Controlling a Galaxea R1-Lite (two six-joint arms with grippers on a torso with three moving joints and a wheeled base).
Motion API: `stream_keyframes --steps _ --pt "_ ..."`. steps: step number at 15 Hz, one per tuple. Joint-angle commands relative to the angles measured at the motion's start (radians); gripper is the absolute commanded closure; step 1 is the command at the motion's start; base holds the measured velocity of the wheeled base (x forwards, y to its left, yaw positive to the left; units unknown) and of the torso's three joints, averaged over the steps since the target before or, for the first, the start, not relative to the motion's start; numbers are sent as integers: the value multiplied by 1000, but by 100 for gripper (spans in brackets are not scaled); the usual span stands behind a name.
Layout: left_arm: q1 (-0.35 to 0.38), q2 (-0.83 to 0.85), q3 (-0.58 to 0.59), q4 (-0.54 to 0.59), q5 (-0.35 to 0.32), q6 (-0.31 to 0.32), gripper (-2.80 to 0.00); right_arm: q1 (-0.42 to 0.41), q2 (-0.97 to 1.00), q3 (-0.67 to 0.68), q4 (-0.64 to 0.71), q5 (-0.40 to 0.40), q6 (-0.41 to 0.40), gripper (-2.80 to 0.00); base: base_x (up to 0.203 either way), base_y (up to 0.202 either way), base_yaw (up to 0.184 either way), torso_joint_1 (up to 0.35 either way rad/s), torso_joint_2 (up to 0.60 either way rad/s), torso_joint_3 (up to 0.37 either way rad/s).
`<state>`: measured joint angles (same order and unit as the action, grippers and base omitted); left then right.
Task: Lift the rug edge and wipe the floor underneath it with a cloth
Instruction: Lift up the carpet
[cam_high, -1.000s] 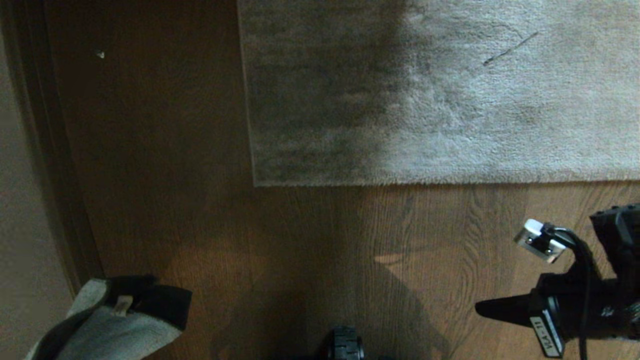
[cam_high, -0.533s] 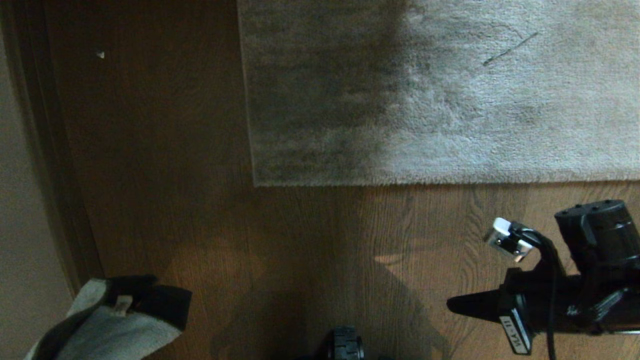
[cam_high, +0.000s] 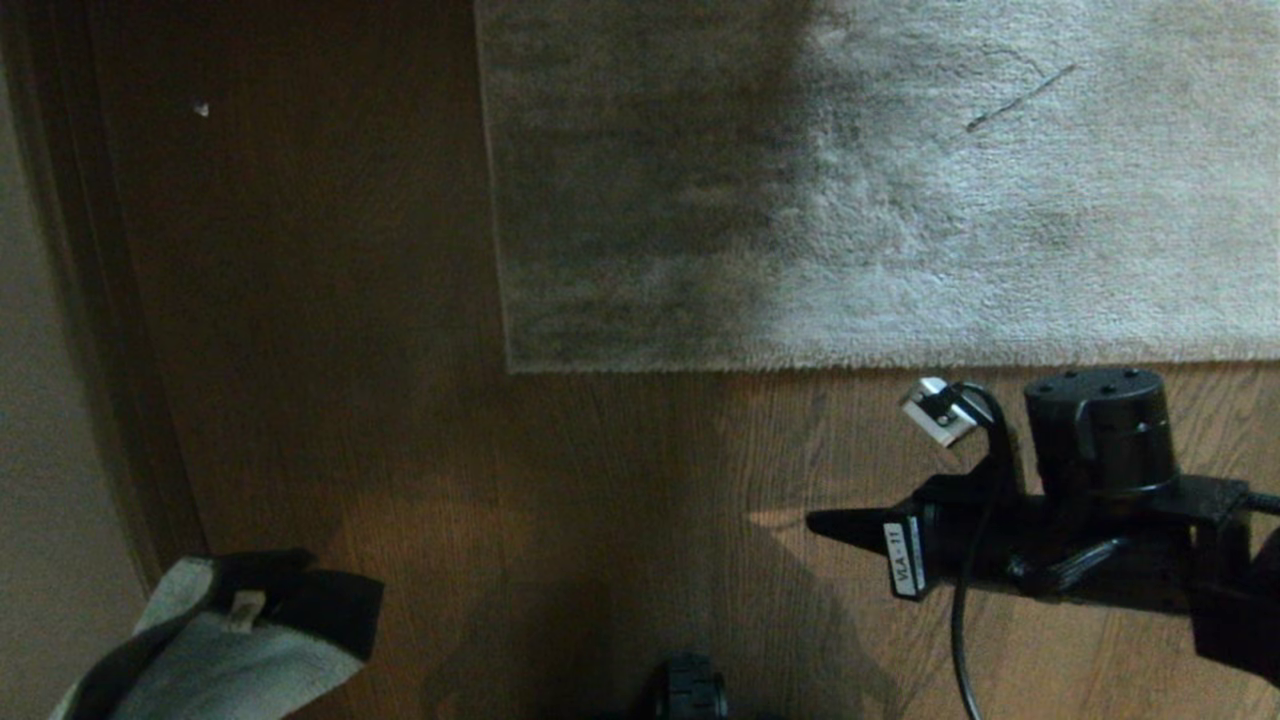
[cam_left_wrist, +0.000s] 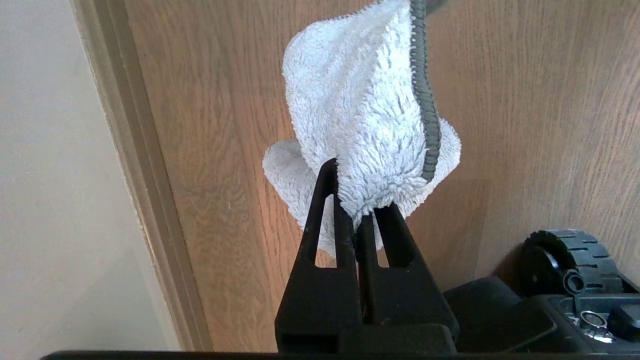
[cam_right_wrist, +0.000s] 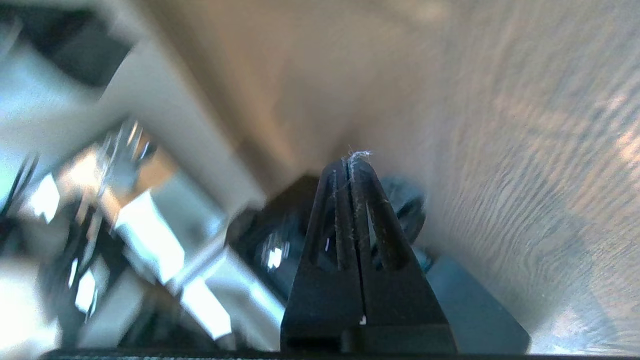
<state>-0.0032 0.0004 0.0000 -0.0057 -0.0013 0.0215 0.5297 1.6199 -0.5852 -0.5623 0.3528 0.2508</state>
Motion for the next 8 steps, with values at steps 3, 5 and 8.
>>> stream_keyframes --steps 3,5,8 --pt "1 0 -1 0 0 0 0 117 88 -40 -51 -203 137 0 0 0 0 0 0 0" --pt "0 0 0 0 0 0 0 174 110 -74 -51 -276 160 0 0 0 0 0 0 0" --pt "0 0 0 0 0 0 0 238 118 -155 -24 -381 142 0 0 0 0 0 0 0"
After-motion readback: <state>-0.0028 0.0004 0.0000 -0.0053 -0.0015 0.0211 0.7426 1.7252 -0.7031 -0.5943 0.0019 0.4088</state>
